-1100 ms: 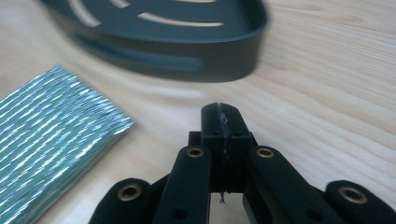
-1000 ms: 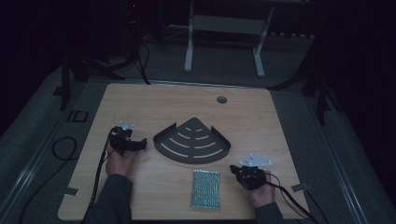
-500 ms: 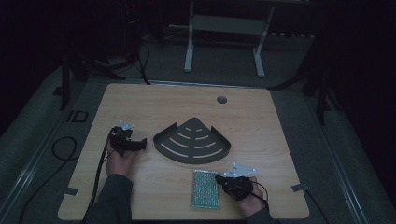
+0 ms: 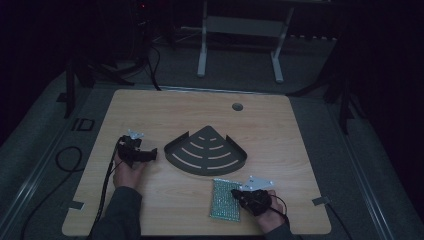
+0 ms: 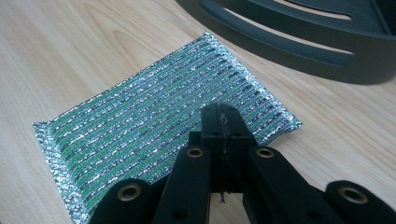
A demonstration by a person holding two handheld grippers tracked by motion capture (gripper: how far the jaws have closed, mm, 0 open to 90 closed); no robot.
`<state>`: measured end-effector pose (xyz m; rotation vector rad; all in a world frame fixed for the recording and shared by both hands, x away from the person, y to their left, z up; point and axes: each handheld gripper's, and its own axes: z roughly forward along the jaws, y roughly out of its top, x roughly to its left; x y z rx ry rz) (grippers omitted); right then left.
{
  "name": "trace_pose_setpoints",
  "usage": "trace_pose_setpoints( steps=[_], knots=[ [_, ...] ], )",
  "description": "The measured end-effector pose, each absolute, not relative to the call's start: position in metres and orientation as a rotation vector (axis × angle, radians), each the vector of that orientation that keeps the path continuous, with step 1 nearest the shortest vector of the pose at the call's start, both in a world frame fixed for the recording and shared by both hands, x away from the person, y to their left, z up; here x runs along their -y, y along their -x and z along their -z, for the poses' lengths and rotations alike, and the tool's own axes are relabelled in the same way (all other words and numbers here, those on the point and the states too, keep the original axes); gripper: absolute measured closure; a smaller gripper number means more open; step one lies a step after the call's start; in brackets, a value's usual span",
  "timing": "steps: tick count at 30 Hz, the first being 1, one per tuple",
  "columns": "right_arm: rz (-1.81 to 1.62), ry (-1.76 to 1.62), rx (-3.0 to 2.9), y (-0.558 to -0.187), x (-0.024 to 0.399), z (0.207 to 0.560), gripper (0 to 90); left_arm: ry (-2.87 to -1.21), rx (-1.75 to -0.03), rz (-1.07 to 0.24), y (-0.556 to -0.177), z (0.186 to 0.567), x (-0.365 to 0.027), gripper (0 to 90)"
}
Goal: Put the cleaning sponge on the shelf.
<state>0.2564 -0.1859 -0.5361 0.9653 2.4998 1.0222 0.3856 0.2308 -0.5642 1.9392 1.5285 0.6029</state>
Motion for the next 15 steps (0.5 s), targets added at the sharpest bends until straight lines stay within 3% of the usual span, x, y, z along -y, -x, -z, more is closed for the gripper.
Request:
trace_pose_setpoints(
  steps=[15],
  knots=[
    [-0.929, -1.095, -2.394, -0.277, 0.219, 0.533, 87.9, -1.939, -1.529, -0.603, -0.386, 0.564, -0.231, 4.1]
  ],
)
